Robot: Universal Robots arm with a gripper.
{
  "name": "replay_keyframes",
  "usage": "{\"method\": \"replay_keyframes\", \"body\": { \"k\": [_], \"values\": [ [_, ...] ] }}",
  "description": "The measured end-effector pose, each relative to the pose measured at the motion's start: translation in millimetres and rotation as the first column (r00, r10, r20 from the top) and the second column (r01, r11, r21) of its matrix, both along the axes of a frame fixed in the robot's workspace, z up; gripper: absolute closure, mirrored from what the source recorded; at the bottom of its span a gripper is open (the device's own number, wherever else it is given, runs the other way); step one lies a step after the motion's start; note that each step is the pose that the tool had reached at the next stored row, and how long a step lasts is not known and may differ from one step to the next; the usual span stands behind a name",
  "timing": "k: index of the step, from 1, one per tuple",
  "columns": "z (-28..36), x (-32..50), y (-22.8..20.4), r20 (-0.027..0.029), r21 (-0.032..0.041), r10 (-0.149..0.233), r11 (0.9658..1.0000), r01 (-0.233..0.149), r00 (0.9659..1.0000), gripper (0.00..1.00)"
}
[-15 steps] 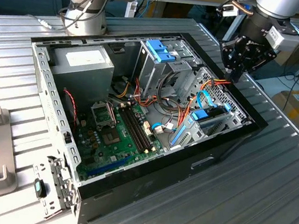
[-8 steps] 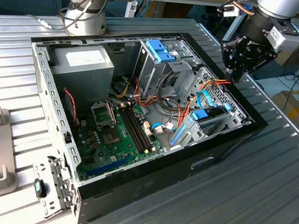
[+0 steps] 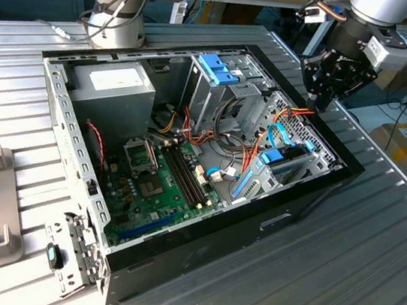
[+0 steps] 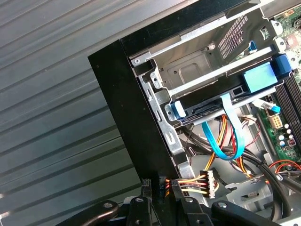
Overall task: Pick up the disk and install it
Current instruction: 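Insert the second disk wire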
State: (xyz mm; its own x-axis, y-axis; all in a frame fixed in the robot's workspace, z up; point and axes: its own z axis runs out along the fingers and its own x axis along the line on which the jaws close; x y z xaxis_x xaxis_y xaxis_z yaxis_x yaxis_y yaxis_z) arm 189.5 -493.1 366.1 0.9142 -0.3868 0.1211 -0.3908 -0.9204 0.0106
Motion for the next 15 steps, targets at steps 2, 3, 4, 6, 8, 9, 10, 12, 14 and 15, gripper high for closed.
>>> {"method": "replay_keyframes", "body": {
  "k": [2, 3, 4, 6, 8, 9, 10, 12, 14, 15],
  "values": [
    [0.0, 0.0, -0.1, 0.0000, 0.0000, 0.000, 1.0000, 0.000, 1.0000, 0.78],
    [0.0, 0.0, -0.1, 0.0000, -0.0001, 0.000, 1.0000, 0.000, 1.0000, 0.78],
    [0.0, 0.0, -0.2, 0.0000, 0.0000, 0.000, 1.0000, 0.000, 1.0000, 0.78],
    [0.0, 0.0, -0.3, 0.0000, 0.0000, 0.000, 1.0000, 0.000, 1.0000, 0.84],
    [0.0, 0.0, -0.4, 0.0000, 0.0001, 0.000, 1.0000, 0.000, 1.0000, 0.84],
    [0.0, 0.0, -0.5, 0.0000, 0.0001, 0.000, 1.0000, 0.000, 1.0000, 0.84],
    [0.0, 0.0, -0.5, 0.0000, 0.0000, 0.000, 1.0000, 0.000, 1.0000, 0.84],
    [0.0, 0.0, -0.6, 0.0000, 0.0000, 0.000, 1.0000, 0.000, 1.0000, 0.84],
    [0.1, 0.0, -0.6, 0.0000, 0.0001, 0.000, 1.0000, 0.000, 1.0000, 0.84],
    [0.4, 0.0, -0.7, 0.0000, 0.0002, 0.000, 1.0000, 0.000, 1.0000, 0.84]
  ]
}}
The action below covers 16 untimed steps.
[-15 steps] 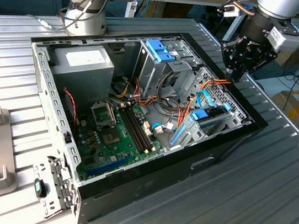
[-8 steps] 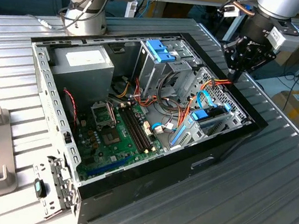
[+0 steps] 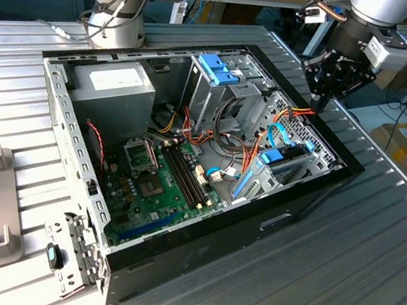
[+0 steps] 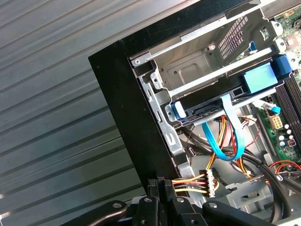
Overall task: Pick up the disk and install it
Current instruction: 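Insert the second disk wire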
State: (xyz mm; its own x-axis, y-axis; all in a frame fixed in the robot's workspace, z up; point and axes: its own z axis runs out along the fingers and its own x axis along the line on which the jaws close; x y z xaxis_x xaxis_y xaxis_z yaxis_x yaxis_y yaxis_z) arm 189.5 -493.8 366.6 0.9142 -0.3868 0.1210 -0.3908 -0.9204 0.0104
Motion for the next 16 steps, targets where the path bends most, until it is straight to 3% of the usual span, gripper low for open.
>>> {"method": "replay_keyframes", "body": {
  "k": [11, 16],
  "values": [
    [1.8, -2.7, 0.1, 0.0001, -0.0005, 0.000, 1.0000, 0.000, 1.0000, 0.84],
    [1.8, -13.1, 0.1, 0.0017, -0.0005, 0.000, 1.0000, 0.000, 1.0000, 0.84]
  ]
}}
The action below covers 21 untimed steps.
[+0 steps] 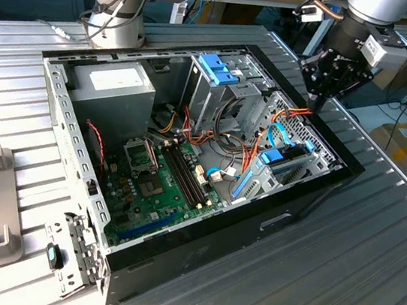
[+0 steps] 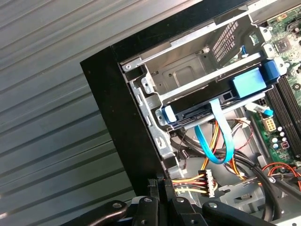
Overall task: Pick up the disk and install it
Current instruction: 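Insert the second disk wire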
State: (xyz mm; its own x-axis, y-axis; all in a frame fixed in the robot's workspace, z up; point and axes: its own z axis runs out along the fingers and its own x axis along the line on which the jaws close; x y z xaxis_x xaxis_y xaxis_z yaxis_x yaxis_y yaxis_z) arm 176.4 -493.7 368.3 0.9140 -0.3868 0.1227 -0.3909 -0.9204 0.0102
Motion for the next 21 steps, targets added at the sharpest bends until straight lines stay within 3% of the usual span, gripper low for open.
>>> {"method": "replay_keyframes", "body": {
  "k": [12, 21],
  "values": [
    [0.0, -4.1, -0.1, 0.0001, 0.0000, 0.000, 1.0000, 0.000, 1.0000, 0.84],
    [0.0, -16.4, -1.1, 0.0001, 0.0000, 0.000, 1.0000, 0.000, 1.0000, 0.84]
  ]
}}
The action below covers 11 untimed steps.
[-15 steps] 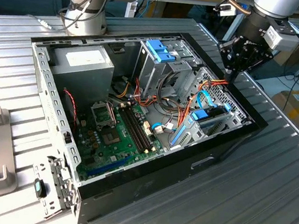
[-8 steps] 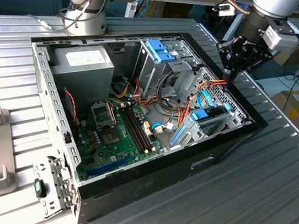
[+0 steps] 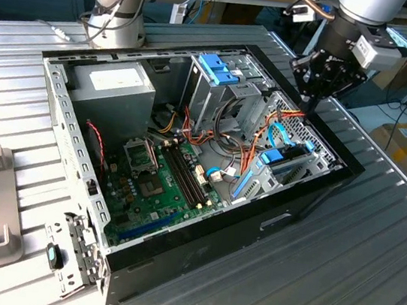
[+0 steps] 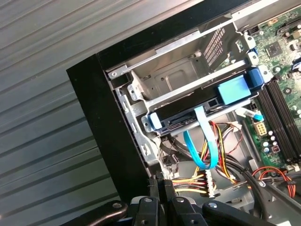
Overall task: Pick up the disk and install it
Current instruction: 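Insert the second disk wire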
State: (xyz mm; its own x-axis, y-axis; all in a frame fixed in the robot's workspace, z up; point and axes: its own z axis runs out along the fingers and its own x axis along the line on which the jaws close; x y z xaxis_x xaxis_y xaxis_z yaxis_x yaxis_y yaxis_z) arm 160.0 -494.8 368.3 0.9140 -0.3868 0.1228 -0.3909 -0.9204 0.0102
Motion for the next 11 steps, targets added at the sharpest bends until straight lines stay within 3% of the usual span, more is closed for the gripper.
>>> {"method": "replay_keyframes", "body": {
  "k": [7, 11],
  "values": [
    [0.0, -10.5, -0.5, 0.0000, 0.0001, 0.000, 1.0000, 0.000, 1.0000, 0.84],
    [-0.1, -10.7, -0.5, 0.0000, 0.0001, -0.042, 0.9991, 0.042, 0.9991, 0.84]
  ]
}}
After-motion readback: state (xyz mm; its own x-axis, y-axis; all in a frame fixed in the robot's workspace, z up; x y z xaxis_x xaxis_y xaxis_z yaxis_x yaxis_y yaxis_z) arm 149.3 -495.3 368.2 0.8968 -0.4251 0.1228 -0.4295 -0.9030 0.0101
